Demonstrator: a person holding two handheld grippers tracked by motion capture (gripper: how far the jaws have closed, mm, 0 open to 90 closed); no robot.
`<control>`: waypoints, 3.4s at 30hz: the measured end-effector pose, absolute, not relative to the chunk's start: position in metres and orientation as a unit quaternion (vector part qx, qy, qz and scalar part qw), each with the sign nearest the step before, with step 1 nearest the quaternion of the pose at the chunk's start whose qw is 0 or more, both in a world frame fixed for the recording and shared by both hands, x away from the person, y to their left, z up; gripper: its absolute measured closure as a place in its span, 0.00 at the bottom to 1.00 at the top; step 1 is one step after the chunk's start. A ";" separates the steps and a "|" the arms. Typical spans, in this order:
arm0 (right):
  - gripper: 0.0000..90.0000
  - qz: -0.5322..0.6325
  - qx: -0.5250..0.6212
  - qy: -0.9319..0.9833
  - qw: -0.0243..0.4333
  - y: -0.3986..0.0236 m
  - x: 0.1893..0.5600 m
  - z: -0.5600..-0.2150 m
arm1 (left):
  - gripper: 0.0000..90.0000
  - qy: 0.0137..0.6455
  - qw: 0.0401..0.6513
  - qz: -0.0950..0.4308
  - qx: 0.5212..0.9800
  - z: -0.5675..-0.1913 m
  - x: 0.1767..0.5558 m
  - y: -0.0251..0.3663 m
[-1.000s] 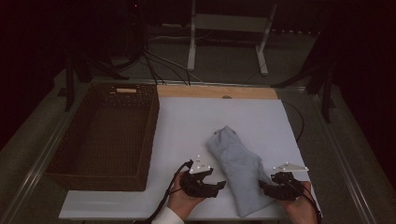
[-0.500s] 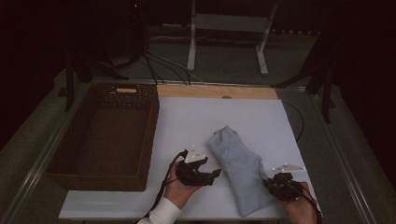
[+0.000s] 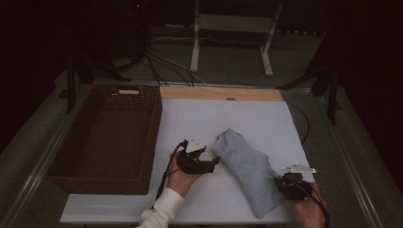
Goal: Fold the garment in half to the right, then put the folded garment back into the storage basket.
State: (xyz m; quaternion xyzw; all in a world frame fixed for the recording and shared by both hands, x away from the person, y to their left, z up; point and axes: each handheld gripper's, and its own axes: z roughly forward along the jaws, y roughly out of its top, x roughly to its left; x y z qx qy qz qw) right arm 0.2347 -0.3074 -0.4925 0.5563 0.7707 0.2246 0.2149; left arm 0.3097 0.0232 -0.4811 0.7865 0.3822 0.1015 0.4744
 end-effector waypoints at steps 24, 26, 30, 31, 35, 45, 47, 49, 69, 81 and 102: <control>0.91 0.231 0.550 0.772 0.218 -0.307 0.233 -0.493 | 0.41 0.411 0.478 0.069 0.773 -0.514 0.355 0.014; 0.91 0.231 0.549 0.773 0.218 -0.307 0.233 -0.493 | 0.41 0.413 0.478 0.062 0.772 -0.515 0.357 0.014; 0.91 0.231 0.549 0.774 0.217 -0.307 0.233 -0.493 | 0.47 0.412 0.472 0.044 0.778 -0.516 0.359 0.012; 0.91 0.232 0.549 0.773 0.217 -0.307 0.233 -0.493 | 0.49 0.413 0.469 0.035 0.780 -0.516 0.359 0.012; 0.91 0.231 0.548 0.774 0.217 -0.306 0.232 -0.493 | 0.59 0.412 0.460 0.014 0.786 -0.517 0.359 0.011; 0.91 0.238 0.545 0.775 0.213 -0.305 0.231 -0.491 | 0.94 0.397 0.441 0.016 0.805 -0.511 0.354 0.011; 0.91 0.238 0.544 0.776 0.213 -0.305 0.230 -0.491 | 0.94 0.400 0.443 0.024 0.802 -0.507 0.354 0.015; 0.91 0.240 0.542 0.777 0.212 -0.304 0.230 -0.490 | 0.95 0.404 0.447 0.028 0.797 -0.503 0.354 0.019; 0.91 0.268 0.515 0.794 0.178 -0.289 0.230 -0.488 | 0.95 0.427 0.439 0.050 0.789 -0.492 0.356 0.043; 0.91 0.291 0.492 0.807 0.150 -0.274 0.230 -0.488 | 0.95 0.452 0.430 0.061 0.779 -0.488 0.360 0.059; 0.91 0.292 0.475 0.817 0.148 -0.260 0.230 -0.490 | 0.46 0.465 0.468 0.052 0.749 -0.480 0.349 0.057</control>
